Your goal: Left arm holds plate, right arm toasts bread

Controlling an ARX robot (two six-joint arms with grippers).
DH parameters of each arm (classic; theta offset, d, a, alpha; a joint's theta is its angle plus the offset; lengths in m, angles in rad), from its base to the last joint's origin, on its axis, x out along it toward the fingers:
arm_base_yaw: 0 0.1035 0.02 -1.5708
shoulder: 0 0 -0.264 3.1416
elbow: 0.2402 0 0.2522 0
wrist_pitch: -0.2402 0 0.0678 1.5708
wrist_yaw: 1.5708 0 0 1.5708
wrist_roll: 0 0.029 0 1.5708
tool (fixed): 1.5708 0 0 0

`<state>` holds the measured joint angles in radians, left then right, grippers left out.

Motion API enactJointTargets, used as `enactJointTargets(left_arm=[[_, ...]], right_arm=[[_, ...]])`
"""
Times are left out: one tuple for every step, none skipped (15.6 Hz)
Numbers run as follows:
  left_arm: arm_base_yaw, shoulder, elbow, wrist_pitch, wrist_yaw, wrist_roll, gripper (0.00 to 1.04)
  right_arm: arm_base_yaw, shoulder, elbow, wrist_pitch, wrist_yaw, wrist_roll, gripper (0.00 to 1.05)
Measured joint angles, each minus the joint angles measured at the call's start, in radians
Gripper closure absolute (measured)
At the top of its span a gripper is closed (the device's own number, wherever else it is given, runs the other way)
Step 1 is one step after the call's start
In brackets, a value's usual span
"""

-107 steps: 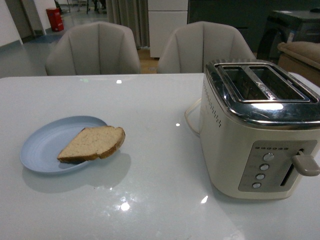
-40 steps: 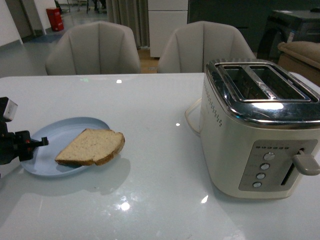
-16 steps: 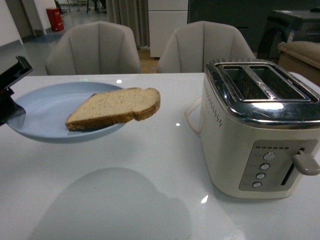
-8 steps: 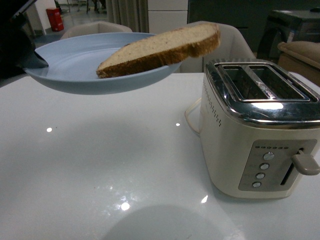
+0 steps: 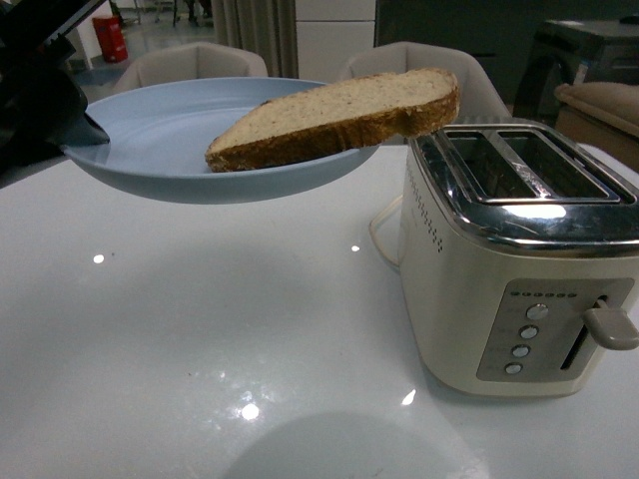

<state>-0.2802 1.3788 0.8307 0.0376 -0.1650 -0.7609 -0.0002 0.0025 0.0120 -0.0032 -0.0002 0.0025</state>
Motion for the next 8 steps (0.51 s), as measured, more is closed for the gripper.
enactJointTargets(left_arm=[[0.000,0.000,0.002,0.008,0.000,0.000,1.02],[-0.001,0.000,0.003,0.009,0.000,0.000,1.02],[-0.002,0.000,0.003,0.011,0.001,0.001,1.02],[-0.002,0.000,0.003,0.016,0.001,0.002,1.02],[-0.002,0.000,0.003,0.016,0.000,0.002,1.02],[-0.002,0.000,0.003,0.016,0.000,0.003,1.02],[-0.002,0.000,0.003,0.016,0.000,0.004,1.02],[-0.002,0.000,0.003,0.016,0.000,0.005,1.02]], right_arm=[[0.000,0.000,0.000,0.000,0.000,0.000,0.06],[0.000,0.000,0.000,0.000,0.000,0.000,0.06],[0.000,0.000,0.000,0.000,0.000,0.000,0.06],[0.000,0.000,0.000,0.000,0.000,0.000,0.06],[0.000,0.000,0.000,0.000,0.000,0.000,0.06],[0.000,0.000,0.000,0.000,0.000,0.000,0.06],[0.000,0.000,0.000,0.000,0.000,0.000,0.06],[0.000,0.000,0.000,0.000,0.000,0.000,0.06]])
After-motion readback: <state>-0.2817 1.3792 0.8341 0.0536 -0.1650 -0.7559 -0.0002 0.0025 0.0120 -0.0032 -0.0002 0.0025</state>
